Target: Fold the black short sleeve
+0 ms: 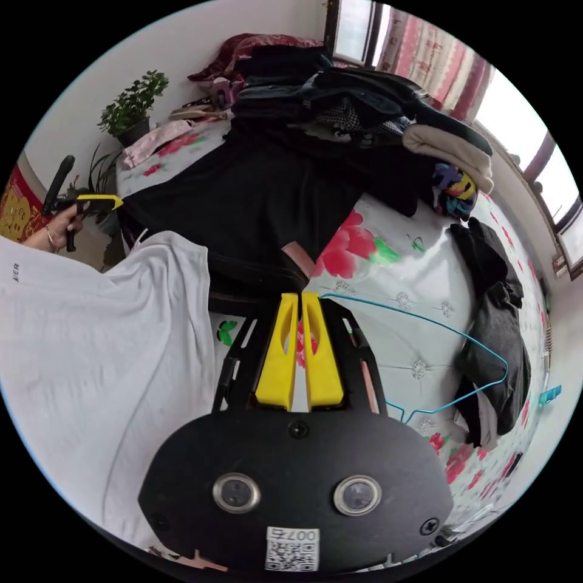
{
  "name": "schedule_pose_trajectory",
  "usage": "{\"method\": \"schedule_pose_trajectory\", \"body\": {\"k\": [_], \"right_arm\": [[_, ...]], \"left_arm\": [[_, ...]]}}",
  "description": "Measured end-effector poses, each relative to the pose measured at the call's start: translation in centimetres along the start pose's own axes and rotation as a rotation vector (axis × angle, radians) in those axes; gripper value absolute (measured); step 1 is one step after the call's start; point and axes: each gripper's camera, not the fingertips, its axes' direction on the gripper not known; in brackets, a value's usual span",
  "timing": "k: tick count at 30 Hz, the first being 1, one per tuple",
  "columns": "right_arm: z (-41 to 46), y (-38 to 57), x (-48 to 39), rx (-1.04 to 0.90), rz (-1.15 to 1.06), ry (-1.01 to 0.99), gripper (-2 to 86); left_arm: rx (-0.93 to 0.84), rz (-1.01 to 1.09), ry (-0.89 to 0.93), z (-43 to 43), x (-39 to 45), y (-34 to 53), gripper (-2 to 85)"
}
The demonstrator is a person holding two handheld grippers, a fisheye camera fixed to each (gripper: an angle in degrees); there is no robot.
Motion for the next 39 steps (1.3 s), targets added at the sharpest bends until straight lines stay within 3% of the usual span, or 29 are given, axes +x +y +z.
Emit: {"method": "schedule_pose_trajectory", "body": {"k": [4,10,14,18,22,27,33,39], "right_arm": [[-4.0,1.0,1.0,0.093,0.064,-0.012,-0.2],[-1.0,1.8,1.6,-0.102,0.124,-0.064,-0.2],[0.3,-0.5,2.1,-0.179,0.169,-0.074,-0.2],[-2.4,-6.4,5.1,-0.102,0.176,-0.039,-0.2],[-10.9,-13.4,9.1,0.12,0.257,0.007,-0.2],[-27.1,-17.6,8.3,0.494,0.264,0.118,-0.2],[-35.6,-13.8,2.9,0.628,0.138,0.268,-0.2],[-31.3,-4.8,-1.1,0.543,0.084,0.152,-0.2]], "left_arm": [[0.14,-0.12,0.097,-4.7,-3.9,2.6,-0.7],[0.089,-0.249,0.132,-4.5,-9.0,4.7,-0.9],[0.068,-0.294,0.197,-3.2,-12.1,1.5,-1.0],[0.141,-0.282,0.288,-3.8,-16.1,-7.1,-1.0],[0.28,-0.156,0.378,-8.8,-17.4,-17.8,-1.0],[0.613,0.087,0.461,-23.5,-16.9,-26.1,-1.0],[0.806,0.294,0.484,-33.5,-18.0,-23.9,-1.0],[0.685,0.324,0.43,-31.6,-19.6,-14.3,-1.0]]}}
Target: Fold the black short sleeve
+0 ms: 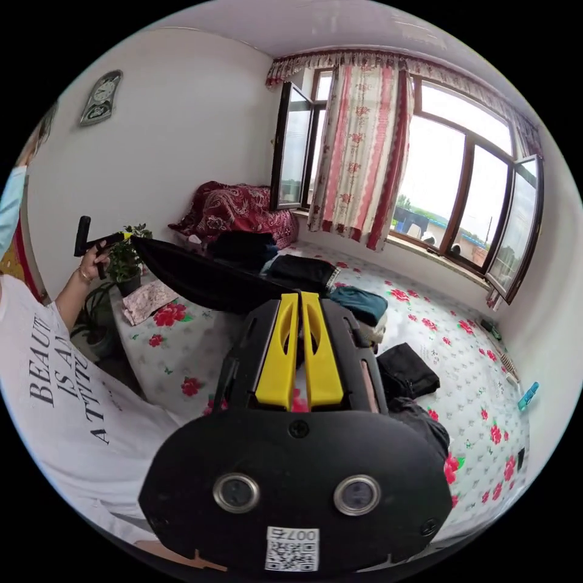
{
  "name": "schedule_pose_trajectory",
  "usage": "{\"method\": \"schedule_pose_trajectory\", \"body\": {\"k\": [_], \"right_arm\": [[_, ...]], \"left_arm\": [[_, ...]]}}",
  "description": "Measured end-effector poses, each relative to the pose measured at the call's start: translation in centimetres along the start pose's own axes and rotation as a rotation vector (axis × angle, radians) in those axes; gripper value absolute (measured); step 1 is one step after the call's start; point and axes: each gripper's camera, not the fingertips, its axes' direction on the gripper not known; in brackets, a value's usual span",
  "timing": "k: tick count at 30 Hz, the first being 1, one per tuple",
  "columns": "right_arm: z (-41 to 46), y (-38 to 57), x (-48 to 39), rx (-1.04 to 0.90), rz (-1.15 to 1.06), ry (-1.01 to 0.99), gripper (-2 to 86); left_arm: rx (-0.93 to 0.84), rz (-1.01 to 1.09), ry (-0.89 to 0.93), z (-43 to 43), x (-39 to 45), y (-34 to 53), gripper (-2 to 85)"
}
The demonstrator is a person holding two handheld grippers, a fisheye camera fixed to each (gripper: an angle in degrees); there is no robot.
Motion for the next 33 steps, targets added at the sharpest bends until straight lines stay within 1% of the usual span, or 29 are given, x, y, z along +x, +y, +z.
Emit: {"method": "schedule_pose_trajectory", "body": {"k": [1,3,4,5,6,7,8,9,10,12,14,16,18,19,20,24,27,28,31,33], "right_arm": [[0.2,1.4,-0.3,-0.017,0.006,-0.02,-0.2],[1.9,7.4,-1.3,-0.101,0.059,-0.105,-0.2],[2.6,8.9,-1.6,-0.132,0.081,-0.124,-0.2],[4.1,12.1,-2.0,-0.188,0.137,-0.173,-0.2],[5.7,15.3,-2.4,-0.265,0.197,-0.225,-0.3],[6.5,16.8,-2.6,-0.307,0.233,-0.242,-0.3],[7.7,19.3,-3.0,-0.372,0.283,-0.266,-0.3],[8.5,21.4,-3.5,-0.427,0.31,-0.285,-0.3],[8.8,22.2,-3.7,-0.452,0.324,-0.296,-0.3],[8.8,24.1,-3.9,-0.492,0.349,-0.329,-0.3],[8.4,24.5,-3.3,-0.492,0.354,-0.337,-0.2],[8.4,24.6,-2.3,-0.48,0.383,-0.355,-0.2],[9.3,24.0,-1.3,-0.484,0.388,-0.372,-0.2],[9.6,23.8,-1.3,-0.487,0.378,-0.361,-0.2],[10.1,23.4,-1.3,-0.494,0.351,-0.334,-0.2],[12.2,22.7,-1.2,-0.517,0.346,-0.317,-0.2],[13.1,22.4,-0.8,-0.527,0.362,-0.325,-0.2],[13.3,22.3,-0.7,-0.533,0.362,-0.321,-0.3],[14.1,21.7,-0.1,-0.557,0.369,-0.322,-0.3],[14.6,21.2,0.4,-0.563,0.378,-0.326,-0.3]], "left_arm": [[-0.023,-0.005,-0.015,-0.3,0.2,1.4,-1.0],[-0.127,-0.027,-0.076,-0.7,0.7,7.8,-1.0],[-0.151,-0.045,-0.086,-0.7,0.6,9.6,-1.0],[-0.209,-0.113,-0.101,-0.5,0.0,13.3,-1.0],[-0.275,-0.262,-0.102,-0.2,-1.1,17.0,-1.0],[-0.3,-0.335,-0.096,-0.1,-1.6,18.7,-1.0],[-0.322,-0.455,-0.074,-0.1,-2.4,21.8,-1.0],[-0.312,-0.567,-0.033,-0.2,-3.0,24.3,-1.0],[-0.299,-0.607,-0.014,-0.4,-3.1,25.2,-1.0],[-0.157,-0.688,-0.005,-2.3,-3.3,26.7,-0.9],[-0.064,-0.703,0.011,-3.6,-3.7,26.6,-0.9],[-0.082,-0.676,-0.003,-3.4,-4.1,25.8,-0.8],[-0.221,-0.614,-0.009,-0.6,-4.1,24.9,-0.4],[-0.267,-0.604,-0.008,0.5,-4.0,24.8,-0.2],[-0.358,-0.595,-0.019,2.8,-3.7,25.2,0.7],[-0.65,-0.543,-0.102,10.6,-1.5,28.7,7.5],[-0.777,-0.592,-0.109,14.2,-0.4,32.0,10.7],[-0.792,-0.593,-0.111,14.7,-0.2,32.5,11.1],[-0.86,-0.533,-0.141,17.0,0.9,33.8,12.0],[-0.92,-0.46,-0.203,18.8,0.8,34.5,12.0]]}}
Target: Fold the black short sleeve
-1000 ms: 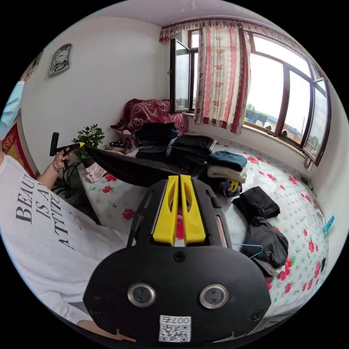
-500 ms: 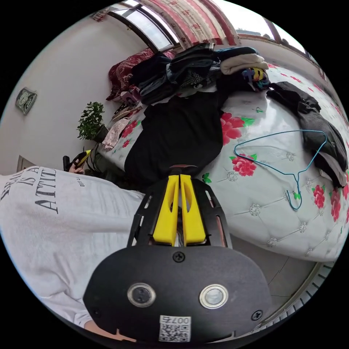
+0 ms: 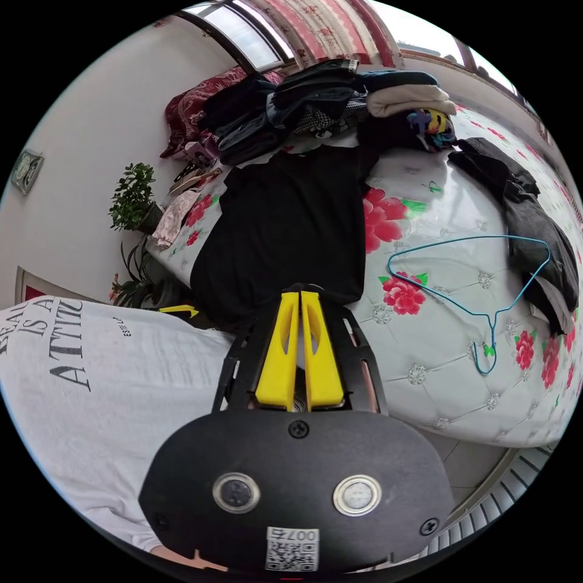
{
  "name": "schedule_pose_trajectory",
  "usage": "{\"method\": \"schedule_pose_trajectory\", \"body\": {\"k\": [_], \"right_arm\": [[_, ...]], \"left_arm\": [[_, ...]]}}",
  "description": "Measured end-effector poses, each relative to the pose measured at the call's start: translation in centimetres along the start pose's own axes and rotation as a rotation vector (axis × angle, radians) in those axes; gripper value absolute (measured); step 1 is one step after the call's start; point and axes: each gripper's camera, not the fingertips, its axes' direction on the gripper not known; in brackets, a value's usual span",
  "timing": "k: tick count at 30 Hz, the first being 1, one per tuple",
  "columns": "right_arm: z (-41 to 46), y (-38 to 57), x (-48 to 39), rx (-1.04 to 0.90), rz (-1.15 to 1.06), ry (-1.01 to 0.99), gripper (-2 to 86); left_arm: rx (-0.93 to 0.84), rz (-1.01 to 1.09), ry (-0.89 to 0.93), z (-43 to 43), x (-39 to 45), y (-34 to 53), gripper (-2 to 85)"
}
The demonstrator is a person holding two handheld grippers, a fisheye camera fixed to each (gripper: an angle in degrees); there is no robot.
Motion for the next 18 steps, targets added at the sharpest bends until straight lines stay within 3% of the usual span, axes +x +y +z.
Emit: {"method": "schedule_pose_trajectory", "body": {"k": [7,15,18], "right_arm": [[0.2,-1.4,0.4,-0.034,0.008,0.009,-0.2],[-1.8,-1.5,1.4,-0.038,0.031,0.052,-0.2],[-2.2,-2.1,2.0,-0.037,0.042,0.023,-0.2]], "left_arm": [[-0.101,0.054,-0.031,3.3,-1.5,-4.1,1.0],[0.028,0.245,0.467,-7.7,-6.6,-3.8,-0.7],[0.09,0.263,0.53,-12.0,-9.0,-3.8,-0.7]]}}
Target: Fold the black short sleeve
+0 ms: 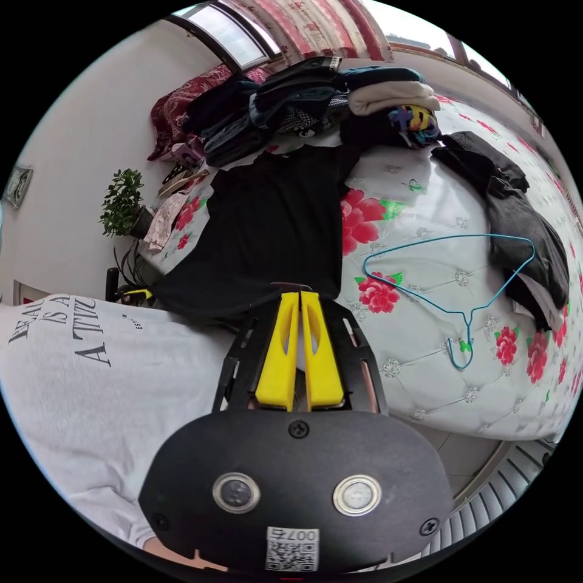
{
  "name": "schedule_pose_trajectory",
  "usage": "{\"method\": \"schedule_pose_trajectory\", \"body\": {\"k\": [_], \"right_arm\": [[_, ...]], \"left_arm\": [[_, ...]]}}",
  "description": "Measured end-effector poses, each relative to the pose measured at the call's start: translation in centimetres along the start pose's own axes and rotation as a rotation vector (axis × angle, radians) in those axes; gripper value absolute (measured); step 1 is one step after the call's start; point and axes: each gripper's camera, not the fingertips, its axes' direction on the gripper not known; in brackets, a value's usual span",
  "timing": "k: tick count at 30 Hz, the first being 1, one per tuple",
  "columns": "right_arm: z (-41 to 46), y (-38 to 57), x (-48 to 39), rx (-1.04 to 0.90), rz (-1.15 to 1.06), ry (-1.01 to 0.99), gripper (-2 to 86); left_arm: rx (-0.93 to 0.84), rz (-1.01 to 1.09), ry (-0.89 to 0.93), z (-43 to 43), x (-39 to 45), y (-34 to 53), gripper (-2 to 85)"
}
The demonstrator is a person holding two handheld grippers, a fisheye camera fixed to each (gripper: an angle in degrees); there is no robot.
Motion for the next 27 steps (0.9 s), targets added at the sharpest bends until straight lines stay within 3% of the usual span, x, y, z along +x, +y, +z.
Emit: {"method": "schedule_pose_trajectory", "body": {"k": [5,8,11,15,21,27], "right_arm": [[1.1,-5.0,1.4,0.026,0.037,0.044,-0.2],[-0.4,-12.7,1.5,0.102,0.045,0.073,-0.2],[-6.7,-19.4,-1.4,0.32,0.008,0.114,-0.2],[-17.7,-20.1,-7.0,0.7,-0.111,0.075,-0.2],[-23.9,-12.9,-11.6,0.865,-0.364,0.057,-0.2],[-18.6,-5.1,-12.5,0.66,-0.514,0.131,-0.2]], "left_arm": [[0.193,-0.047,0.219,-4.4,-4.2,-4.2,-0.7],[0.246,-0.102,0.226,-5.7,-6.7,-11.9,-0.8],[0.398,-0.076,0.251,-9.9,-5.1,-20.1,-0.8],[0.594,0.193,0.184,-18.9,4.7,-25.1,-0.8],[0.685,0.445,0.058,-25.7,13.9,-19.3,-0.8],[0.628,0.36,0.012,-23.1,11.9,-9.9,-0.7]]}}
